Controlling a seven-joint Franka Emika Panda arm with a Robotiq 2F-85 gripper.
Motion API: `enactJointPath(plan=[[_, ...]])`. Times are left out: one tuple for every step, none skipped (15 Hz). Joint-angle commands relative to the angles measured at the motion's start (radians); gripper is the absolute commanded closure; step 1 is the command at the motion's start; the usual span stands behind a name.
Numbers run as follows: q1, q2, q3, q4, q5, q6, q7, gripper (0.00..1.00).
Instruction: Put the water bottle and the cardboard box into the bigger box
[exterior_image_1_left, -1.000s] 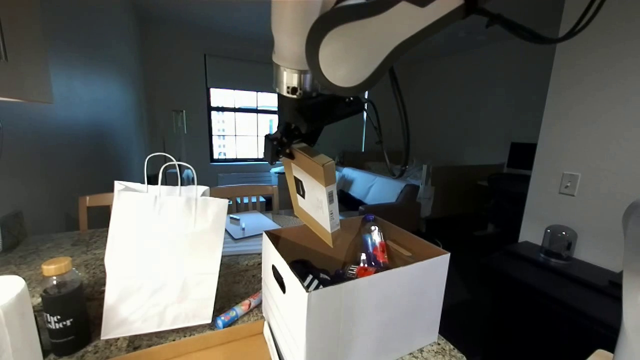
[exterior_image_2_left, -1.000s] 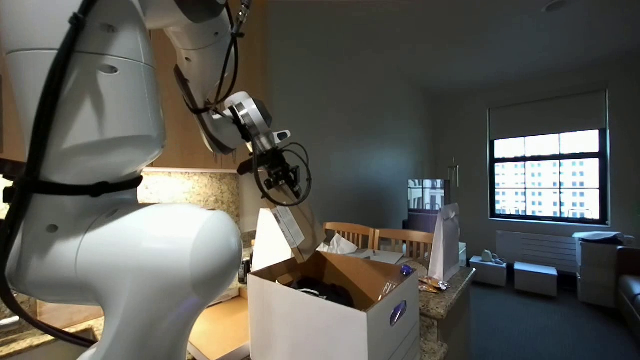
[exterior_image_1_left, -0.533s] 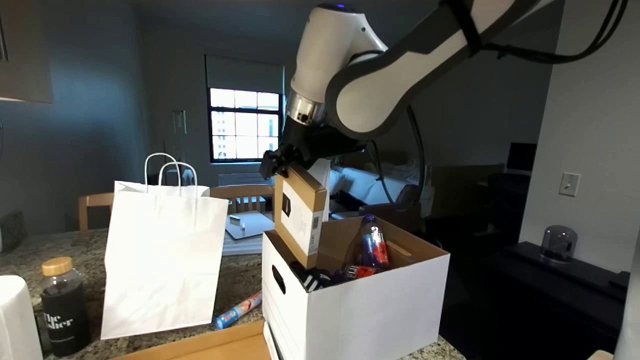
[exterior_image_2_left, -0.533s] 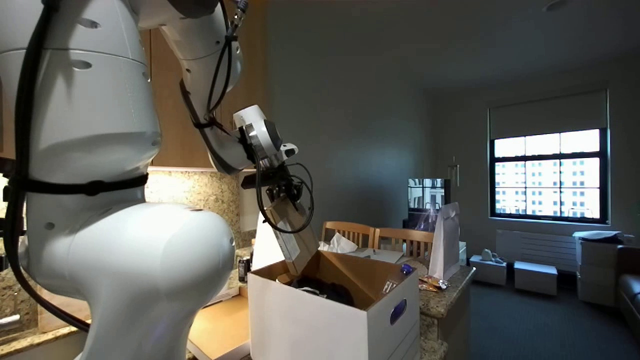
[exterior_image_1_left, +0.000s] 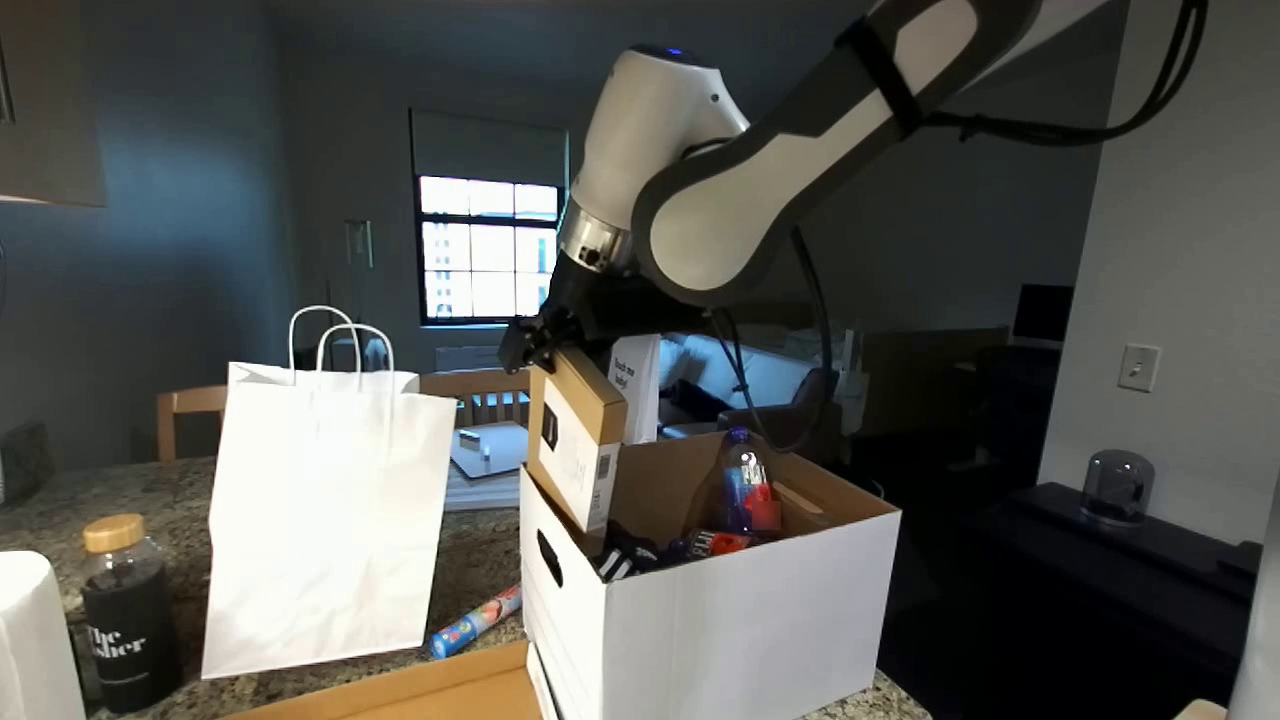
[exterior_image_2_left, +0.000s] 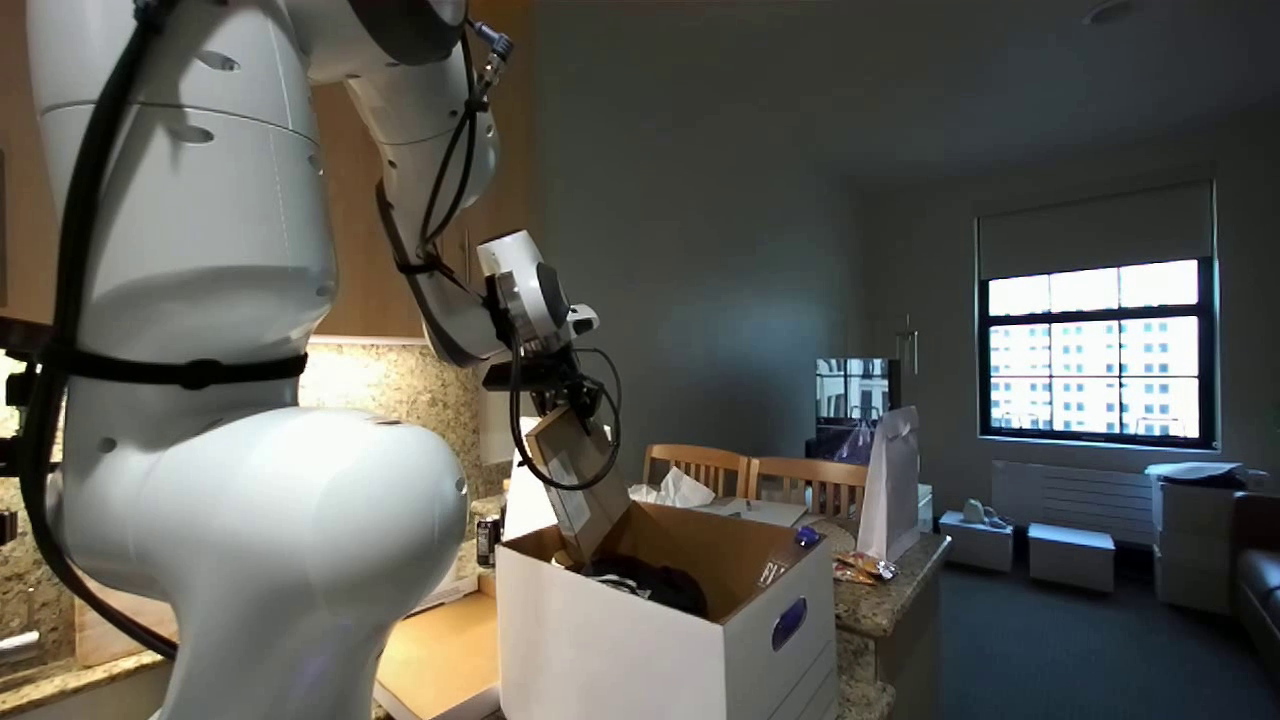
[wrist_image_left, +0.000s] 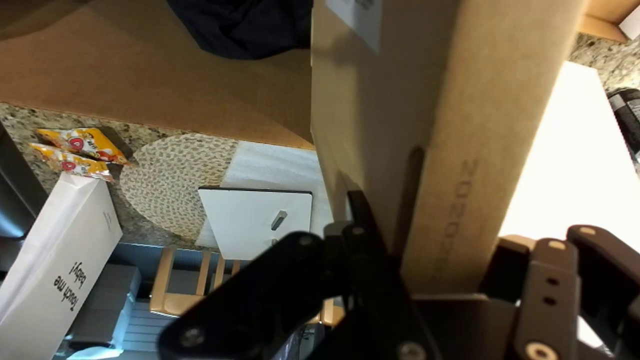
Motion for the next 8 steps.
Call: enactJointPath(plan=[[0.013,0.051,-0.007,-0.016,0.064,0.065,-0.008,0.89],[0.012,0.042,-0.008,-0.025,0.069,0.062,-0.002,0.89],[0.011,0.029,-0.010,-0.035,0.074,0.056,0.003,0.89],[0.009,0.009,-0.009,-0.045,0.073,0.043,0.014,0.89],[0.003,-0.014,-0.008,-0.054,0.064,0.028,0.031,0.89],[0.000,-0.045,-0.008,-0.064,0.057,-0.001,0.044,0.89],[-0.005,-0.069,-0.005,-0.068,0.045,-0.029,0.063,0.89],[-0.005,-0.087,-0.002,-0.068,0.039,-0.060,0.073,0.89]])
